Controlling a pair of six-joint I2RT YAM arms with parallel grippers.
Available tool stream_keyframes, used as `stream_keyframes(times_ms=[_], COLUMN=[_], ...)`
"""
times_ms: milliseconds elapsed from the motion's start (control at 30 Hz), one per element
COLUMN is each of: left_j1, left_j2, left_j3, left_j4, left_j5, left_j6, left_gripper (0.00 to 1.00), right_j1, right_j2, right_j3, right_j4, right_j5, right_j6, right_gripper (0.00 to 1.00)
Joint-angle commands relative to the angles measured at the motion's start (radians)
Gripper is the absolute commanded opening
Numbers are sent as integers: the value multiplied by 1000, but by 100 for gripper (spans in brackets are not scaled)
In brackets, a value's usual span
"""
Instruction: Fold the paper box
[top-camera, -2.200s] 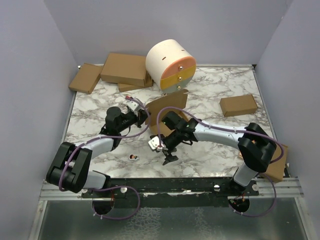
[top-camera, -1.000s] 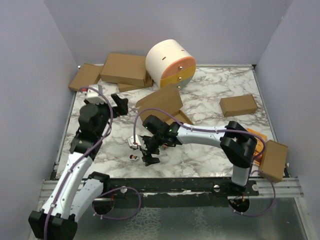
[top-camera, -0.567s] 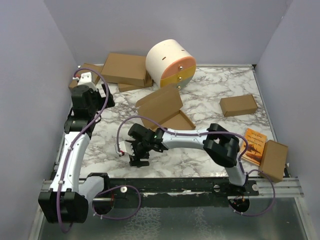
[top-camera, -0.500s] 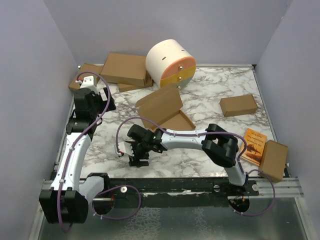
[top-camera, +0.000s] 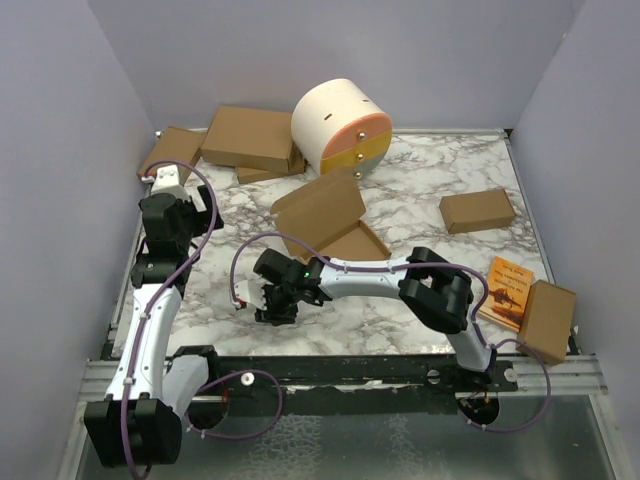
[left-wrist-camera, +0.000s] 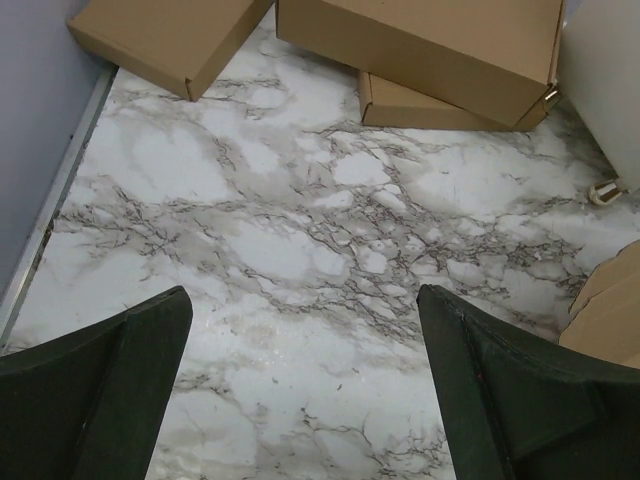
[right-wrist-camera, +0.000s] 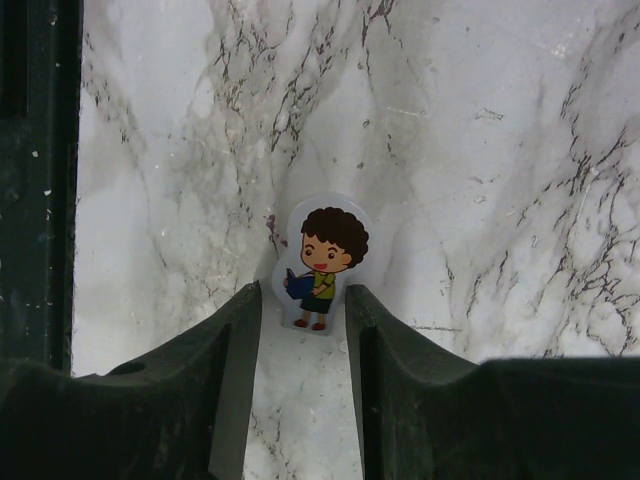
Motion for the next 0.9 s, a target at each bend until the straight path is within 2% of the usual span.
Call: stream_keyframes(times_ms=[0,233,600,867], left_j1=[6,6,6,7], left_j2=[-17,-15,-31,-50], left_j3=[-21,-25,-31,-35], left_j4=[37,36,37,37], left_j5=[-18,-7,-10,-40], left_j6=[7,7,14,27], left_gripper=[99,99,99,99], right_j1=[6,5,5,5], right_j2=[33,34,31,-33], right_j3=[22,21,14,13], right_j4=[5,7,14,17], right_j5=[31,31,25,-21], right_j6=[18,20,19,-1], right_gripper=[37,36,16,11])
